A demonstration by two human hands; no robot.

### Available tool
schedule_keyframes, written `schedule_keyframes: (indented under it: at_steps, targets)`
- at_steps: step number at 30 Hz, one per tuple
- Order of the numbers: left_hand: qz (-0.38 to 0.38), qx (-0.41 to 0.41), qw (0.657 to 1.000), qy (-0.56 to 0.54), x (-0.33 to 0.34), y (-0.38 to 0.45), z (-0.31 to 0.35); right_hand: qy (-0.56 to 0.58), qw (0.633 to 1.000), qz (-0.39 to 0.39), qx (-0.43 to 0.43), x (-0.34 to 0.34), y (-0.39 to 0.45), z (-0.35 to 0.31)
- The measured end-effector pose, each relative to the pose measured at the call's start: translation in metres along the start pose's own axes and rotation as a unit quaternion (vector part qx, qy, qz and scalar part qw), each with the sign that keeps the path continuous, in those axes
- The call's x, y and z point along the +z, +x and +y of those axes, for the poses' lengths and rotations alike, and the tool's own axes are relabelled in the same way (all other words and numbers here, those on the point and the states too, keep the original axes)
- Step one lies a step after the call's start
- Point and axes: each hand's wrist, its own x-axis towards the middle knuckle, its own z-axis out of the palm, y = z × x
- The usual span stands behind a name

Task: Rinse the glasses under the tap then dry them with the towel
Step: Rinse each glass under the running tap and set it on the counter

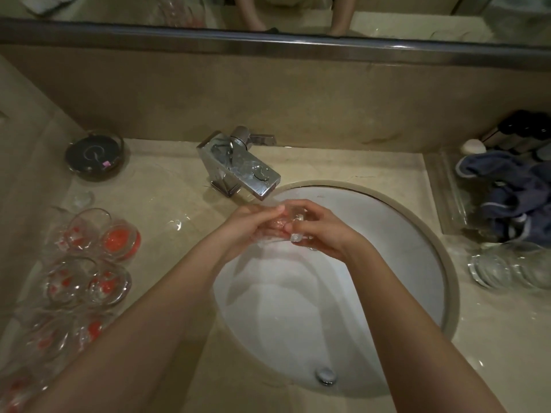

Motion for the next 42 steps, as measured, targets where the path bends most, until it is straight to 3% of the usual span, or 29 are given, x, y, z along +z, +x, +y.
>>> schedule_keyframes:
  at_steps: [4, 9, 15, 22, 25, 27, 33, 38, 42]
  targets:
    - [-0.015, 0.005, 1.000, 0.009, 0.002, -0.003, 0.000, 0.043, 0.999, 0.010, 0.007, 0.000, 0.000, 0.001]
    - [0.015, 0.027, 0.999, -0.011, -0.001, -0.001, -0.005, 0.008, 0.989, 0.001, 0.148, 0.009, -0.003, -0.005]
    - [-0.019, 0.032, 0.997, 0.062, -0.008, 0.002, 0.002, 0.010, 0.989, 0.022, 0.148, 0.013, 0.007, -0.010]
    - [-0.002, -0.012, 1.000, 0.012, -0.015, 0.006, 0.007, 0.074, 0.997, -0.021, -0.001, 0.004, 0.009, 0.005]
    - [-0.013, -0.007, 0.999, 0.047, -0.013, 0.005, 0.004, 0.104, 0.993, -0.014, 0.047, 0.009, 0.007, -0.003]
    - [-0.022, -0.005, 0.998, 0.052, -0.009, 0.003, 0.002, 0.048, 0.995, -0.015, 0.086, 0.011, 0.005, -0.010]
    - [0.016, -0.030, 0.999, -0.025, -0.014, 0.009, 0.003, -0.014, 0.999, 0.022, -0.027, 0.008, 0.013, 0.000]
    - [-0.001, -0.033, 0.999, 0.022, -0.013, 0.004, 0.004, -0.012, 0.997, 0.000, 0.074, 0.014, 0.009, -0.010]
    - [0.016, -0.027, 0.999, -0.027, -0.013, 0.007, 0.004, -0.029, 1.000, 0.003, 0.011, 0.012, 0.012, -0.003]
